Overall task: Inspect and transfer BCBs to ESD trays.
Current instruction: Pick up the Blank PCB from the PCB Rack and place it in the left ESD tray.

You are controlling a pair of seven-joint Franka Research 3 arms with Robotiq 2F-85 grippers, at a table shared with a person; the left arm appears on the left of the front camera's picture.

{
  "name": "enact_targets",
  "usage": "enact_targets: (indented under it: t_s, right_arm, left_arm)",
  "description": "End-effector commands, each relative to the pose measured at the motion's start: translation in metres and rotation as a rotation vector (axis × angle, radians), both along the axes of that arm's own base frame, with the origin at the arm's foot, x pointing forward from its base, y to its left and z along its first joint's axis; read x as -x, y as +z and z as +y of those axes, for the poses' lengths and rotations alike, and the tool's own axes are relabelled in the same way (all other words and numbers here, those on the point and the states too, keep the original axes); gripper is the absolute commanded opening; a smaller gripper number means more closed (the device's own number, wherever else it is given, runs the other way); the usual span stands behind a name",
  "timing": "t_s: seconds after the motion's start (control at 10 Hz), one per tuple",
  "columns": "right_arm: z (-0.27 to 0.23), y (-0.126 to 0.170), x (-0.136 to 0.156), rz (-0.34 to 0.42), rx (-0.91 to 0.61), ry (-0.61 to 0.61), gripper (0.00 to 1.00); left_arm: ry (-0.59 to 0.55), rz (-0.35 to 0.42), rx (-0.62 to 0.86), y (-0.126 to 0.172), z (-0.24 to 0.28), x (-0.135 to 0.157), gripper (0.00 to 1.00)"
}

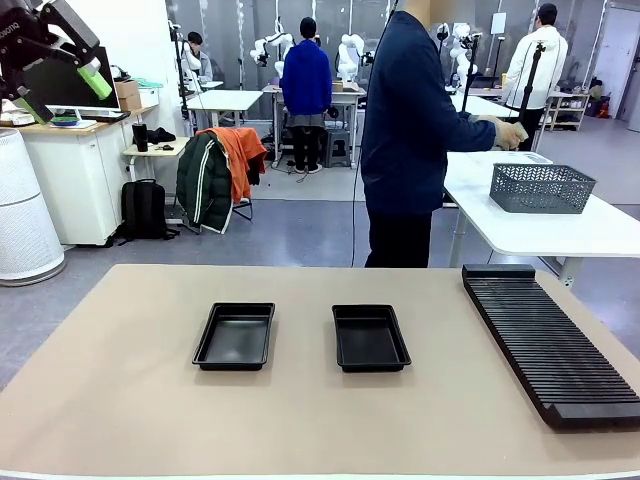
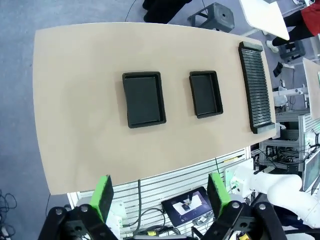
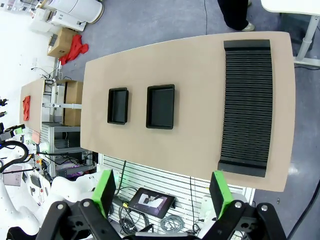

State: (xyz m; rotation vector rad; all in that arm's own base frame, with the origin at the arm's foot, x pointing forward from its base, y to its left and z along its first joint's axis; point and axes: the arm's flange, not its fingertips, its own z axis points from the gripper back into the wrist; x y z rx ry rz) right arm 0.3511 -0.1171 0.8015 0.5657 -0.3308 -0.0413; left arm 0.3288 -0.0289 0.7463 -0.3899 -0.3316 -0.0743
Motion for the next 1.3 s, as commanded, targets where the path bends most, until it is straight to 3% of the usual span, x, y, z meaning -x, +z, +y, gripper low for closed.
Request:
enact_targets:
  t_s: [0.0, 1.2]
  right_arm:
    - [0.0003, 0.0008, 0.0009, -0.002, -0.011, 0.005, 1.0]
    - [0.0003, 0.0008, 0.0009, -0.002, -0.011, 0.005, 1.0]
  left_arm:
    - [-0.017, 0.017, 0.025, -0.0028, 0.0047, -0.0003, 1.0]
    - [0.0, 0.0, 0.0, 0.0, 0.0, 0.0, 1.0]
